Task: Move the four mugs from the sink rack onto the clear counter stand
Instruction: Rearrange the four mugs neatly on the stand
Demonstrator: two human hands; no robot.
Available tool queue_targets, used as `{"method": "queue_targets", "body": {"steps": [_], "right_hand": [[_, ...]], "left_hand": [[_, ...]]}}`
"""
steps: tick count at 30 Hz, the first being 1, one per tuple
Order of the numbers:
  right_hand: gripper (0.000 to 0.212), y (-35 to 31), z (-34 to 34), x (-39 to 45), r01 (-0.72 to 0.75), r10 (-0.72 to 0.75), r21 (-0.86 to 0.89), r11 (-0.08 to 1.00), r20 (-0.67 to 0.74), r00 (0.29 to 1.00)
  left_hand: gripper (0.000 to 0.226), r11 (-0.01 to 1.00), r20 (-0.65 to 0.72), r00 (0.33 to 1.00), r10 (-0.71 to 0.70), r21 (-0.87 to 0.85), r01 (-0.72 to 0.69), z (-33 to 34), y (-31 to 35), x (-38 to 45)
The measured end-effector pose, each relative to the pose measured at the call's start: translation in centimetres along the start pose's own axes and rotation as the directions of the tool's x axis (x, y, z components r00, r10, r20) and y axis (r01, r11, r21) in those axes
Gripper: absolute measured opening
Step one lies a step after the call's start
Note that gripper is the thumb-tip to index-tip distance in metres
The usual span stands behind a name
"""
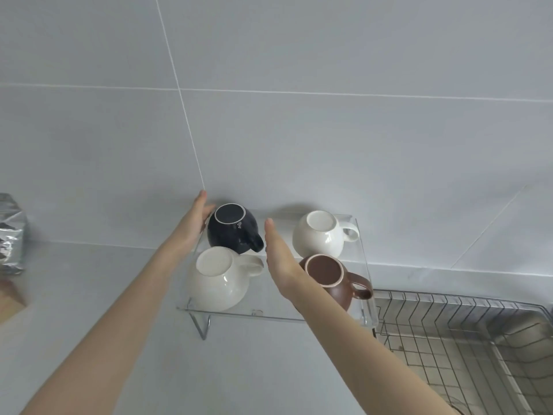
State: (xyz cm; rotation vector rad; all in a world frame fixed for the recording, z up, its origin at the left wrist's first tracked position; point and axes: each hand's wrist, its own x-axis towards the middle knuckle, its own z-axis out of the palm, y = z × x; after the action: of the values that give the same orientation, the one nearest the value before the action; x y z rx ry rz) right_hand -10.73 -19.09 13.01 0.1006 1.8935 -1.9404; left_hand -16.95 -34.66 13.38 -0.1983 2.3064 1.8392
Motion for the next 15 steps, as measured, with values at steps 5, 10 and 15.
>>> {"method": "queue_targets", "body": {"steps": [5, 10, 15], "right_hand": [[0.058, 1.2, 0.5, 2.1, 0.014, -0.014, 0.03, 0.999, -0.001, 1.0], [0.04, 1.1, -0.3, 3.6, -0.005, 0.01, 0.054, 0.999, -0.103, 0.995], [0.067, 1.4, -0.8, 6.1, -0.044, 0.064, 0.119, 0.992, -0.172, 0.983]], "left_hand": [[0.056, 1.0, 0.03, 1.0, 0.006, -0.029, -0.005, -0.1, -0.4, -0.2], [0.064, 0.999, 0.051, 0.998, 0.025, -0.041, -0.023, -0.2, -0.9, -0.6], [0.06, 0.996, 0.054, 0.998, 0.021, -0.089, -0.016, -0.3, -1.9, -1.6]]}}
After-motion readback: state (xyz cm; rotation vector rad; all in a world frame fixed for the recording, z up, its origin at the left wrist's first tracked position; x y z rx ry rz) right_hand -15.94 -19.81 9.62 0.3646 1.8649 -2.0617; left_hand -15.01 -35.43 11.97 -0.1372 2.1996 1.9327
